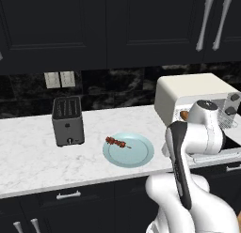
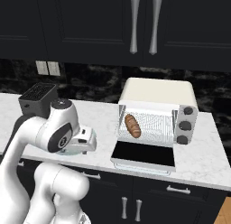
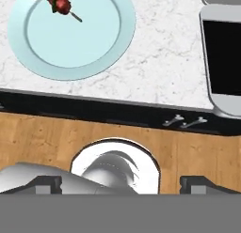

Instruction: Pick up the kebab skewer and baguette bread, and place them inside the toaster oven. Close the toaster oven door and start by setting the timer.

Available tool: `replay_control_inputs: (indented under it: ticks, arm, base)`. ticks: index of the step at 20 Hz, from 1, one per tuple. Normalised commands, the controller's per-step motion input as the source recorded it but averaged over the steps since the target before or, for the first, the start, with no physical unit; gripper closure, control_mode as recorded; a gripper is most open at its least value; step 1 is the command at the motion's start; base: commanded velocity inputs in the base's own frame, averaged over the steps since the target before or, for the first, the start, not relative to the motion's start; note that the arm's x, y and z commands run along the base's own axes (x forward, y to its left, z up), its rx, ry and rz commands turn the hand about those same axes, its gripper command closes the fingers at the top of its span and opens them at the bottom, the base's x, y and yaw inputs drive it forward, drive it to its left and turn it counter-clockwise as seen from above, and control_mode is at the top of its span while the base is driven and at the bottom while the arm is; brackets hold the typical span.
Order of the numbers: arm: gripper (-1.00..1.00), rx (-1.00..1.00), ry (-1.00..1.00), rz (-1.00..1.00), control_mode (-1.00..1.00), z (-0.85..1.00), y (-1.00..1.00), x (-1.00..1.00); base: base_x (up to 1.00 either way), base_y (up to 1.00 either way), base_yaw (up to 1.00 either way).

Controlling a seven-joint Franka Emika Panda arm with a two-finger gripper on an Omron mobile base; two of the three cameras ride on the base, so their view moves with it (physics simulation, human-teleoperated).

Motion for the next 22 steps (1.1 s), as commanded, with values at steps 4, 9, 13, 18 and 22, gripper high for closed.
replay_control_inputs:
  ticks: [4, 9, 13, 18, 22]
  arm:
    - [-1.00, -0.01, 0.00, 0.26, -1.00, 0.00, 0.45, 0.15]
    - [-1.00, -0.07, 0.02, 0.29, -1.00, -0.08, 0.46, 0.25]
    - [-1.00, -0.09, 0.01, 0.29, -1.00, -0.01, 0.54, 0.36]
    - [-1.00, -0.02, 0.04, 0.22, -1.00, 0.00, 0.23, 0.64]
    - [-1.00, 0.00, 0.11, 0.17, -1.00, -0.17, 0.04, 0.57]
  base:
    - [0.00, 0.00, 0.00]
    - [0.00, 0.00, 0.00]
    - [0.00, 0.00, 0.00]
    - [0.00, 0.00, 0.00]
    - [0.00, 0.00, 0.00]
